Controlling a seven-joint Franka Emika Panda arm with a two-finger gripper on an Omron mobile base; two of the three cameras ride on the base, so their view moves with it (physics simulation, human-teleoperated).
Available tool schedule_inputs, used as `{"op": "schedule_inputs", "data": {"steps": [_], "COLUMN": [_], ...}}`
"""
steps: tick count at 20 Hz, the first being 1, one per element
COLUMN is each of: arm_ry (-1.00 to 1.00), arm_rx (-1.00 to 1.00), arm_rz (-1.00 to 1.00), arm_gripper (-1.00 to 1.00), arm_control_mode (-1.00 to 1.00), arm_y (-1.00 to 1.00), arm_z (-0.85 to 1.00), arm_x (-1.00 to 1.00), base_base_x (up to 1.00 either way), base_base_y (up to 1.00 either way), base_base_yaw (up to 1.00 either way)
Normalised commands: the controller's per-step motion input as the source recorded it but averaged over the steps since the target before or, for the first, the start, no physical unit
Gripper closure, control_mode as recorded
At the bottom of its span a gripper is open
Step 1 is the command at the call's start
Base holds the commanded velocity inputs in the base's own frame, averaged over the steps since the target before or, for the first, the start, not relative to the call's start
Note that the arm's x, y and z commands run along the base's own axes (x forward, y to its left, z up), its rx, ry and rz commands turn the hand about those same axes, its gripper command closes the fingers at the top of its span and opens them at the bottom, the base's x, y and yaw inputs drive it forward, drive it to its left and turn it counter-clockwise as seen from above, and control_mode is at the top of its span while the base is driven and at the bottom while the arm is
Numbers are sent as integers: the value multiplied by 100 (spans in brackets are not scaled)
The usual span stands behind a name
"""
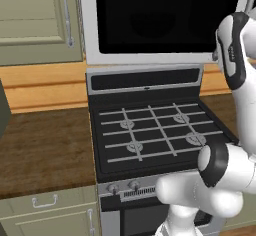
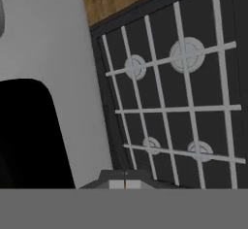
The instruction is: Open the microwave, place the bowl with waffle inside the microwave, then close the microwave door and turn it on.
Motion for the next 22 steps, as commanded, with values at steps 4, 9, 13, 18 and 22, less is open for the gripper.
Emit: {"op": "schedule_inputs", "data": {"steps": [4,9,13,18,22], "arm_ry": [11,14,17,-23,-30], "arm_rx": [-19,-20,-15,-8,-1], "arm_rz": [0,-3,-6,12,5], "arm_gripper": [100,100,100,100,100], "arm_control_mode": [-100,-100,-100,-100,-100], "arm_y": [19,18,1,4,2], "arm_z": [-35,-45,-40,-32,-5], "arm_x": [100,100,100,-34,-100], "base_base_x": [0,0,0,0,0], "base_base_y": [0,0,0,0,0], "base_base_yaw": [0,0,0,0,0]}}
